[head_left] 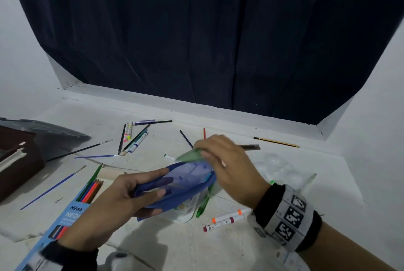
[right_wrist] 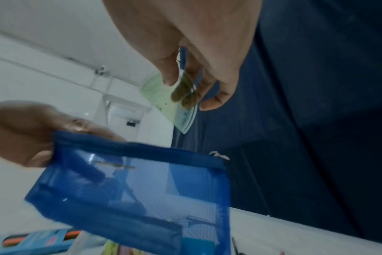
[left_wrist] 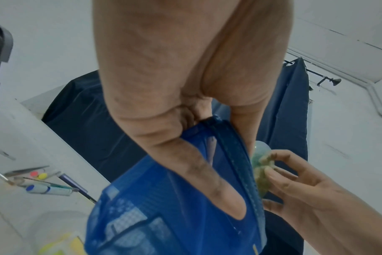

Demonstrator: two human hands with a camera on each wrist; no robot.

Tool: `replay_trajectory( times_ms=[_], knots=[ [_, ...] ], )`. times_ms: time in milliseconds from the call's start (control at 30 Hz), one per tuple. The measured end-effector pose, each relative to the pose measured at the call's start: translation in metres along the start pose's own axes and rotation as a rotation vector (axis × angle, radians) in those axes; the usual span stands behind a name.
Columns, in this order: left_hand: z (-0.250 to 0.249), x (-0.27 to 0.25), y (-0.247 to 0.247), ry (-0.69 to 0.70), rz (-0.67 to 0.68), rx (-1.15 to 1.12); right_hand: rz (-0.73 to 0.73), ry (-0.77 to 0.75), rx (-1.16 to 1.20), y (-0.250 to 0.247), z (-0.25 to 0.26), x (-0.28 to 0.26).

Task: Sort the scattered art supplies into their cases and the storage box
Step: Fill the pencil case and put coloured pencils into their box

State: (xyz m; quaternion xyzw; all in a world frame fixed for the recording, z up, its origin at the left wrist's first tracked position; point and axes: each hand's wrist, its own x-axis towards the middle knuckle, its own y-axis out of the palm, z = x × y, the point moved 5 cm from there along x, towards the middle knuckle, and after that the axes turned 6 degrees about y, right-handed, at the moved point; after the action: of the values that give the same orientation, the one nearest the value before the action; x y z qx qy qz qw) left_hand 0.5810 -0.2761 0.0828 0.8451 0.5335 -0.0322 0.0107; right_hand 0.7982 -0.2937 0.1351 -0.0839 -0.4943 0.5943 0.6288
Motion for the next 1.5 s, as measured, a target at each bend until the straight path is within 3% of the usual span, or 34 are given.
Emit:
replay_trajectory(
  times_ms=[67,100,167,267,333,500,600,767,933,1067,1200,1267,1333,1500],
  knots=[
    [-0.001,0.002,0.005,-0.012,0.037,-0.041,0.143,-0.086,-0.141,0.014,0.003,-0.005],
    [-0.002,0.003,0.007,-0.021,0.054,-0.061,0.149,-0.11,-0.183,0.016,0.002,-0.006],
    [-0.003,0.005,0.007,-0.034,0.077,-0.085,0.049,-0.057,-0.146,0.008,-0.002,-0.002],
    [-0.005,0.007,0.002,-0.023,0.079,-0.073,-0.165,0.14,0.035,-0.014,-0.03,0.006],
    [-0.006,0.008,-0.003,-0.008,0.067,-0.079,-0.2,0.282,0.061,-0.017,-0.065,0.006],
    [-0.001,0.009,-0.015,0.036,0.049,-0.091,0.236,0.707,-0.187,0.015,-0.142,-0.025],
    [0.001,0.008,-0.019,0.069,0.038,-0.079,0.408,0.85,-0.309,0.027,-0.16,-0.042],
    [0.003,0.007,-0.021,0.063,0.006,-0.089,0.474,0.893,-0.469,0.032,-0.161,-0.044],
    [0.006,0.005,-0.02,0.045,-0.022,-0.094,0.471,0.969,-0.359,0.034,-0.164,-0.042],
    [0.006,0.002,-0.021,0.067,-0.003,-0.079,0.471,0.957,-0.349,0.04,-0.167,-0.037],
    [0.007,-0.002,-0.026,0.086,-0.005,-0.087,0.353,0.943,-0.282,0.038,-0.164,-0.032],
    [0.007,-0.003,-0.029,0.091,-0.011,-0.08,0.293,0.837,-0.216,0.036,-0.156,-0.029],
    [0.006,-0.004,-0.032,0.092,-0.023,-0.076,0.332,0.668,-0.24,0.039,-0.146,-0.026],
    [0.0,-0.01,-0.045,0.102,-0.068,-0.072,0.552,0.323,-0.641,0.056,-0.134,-0.032]
  ],
)
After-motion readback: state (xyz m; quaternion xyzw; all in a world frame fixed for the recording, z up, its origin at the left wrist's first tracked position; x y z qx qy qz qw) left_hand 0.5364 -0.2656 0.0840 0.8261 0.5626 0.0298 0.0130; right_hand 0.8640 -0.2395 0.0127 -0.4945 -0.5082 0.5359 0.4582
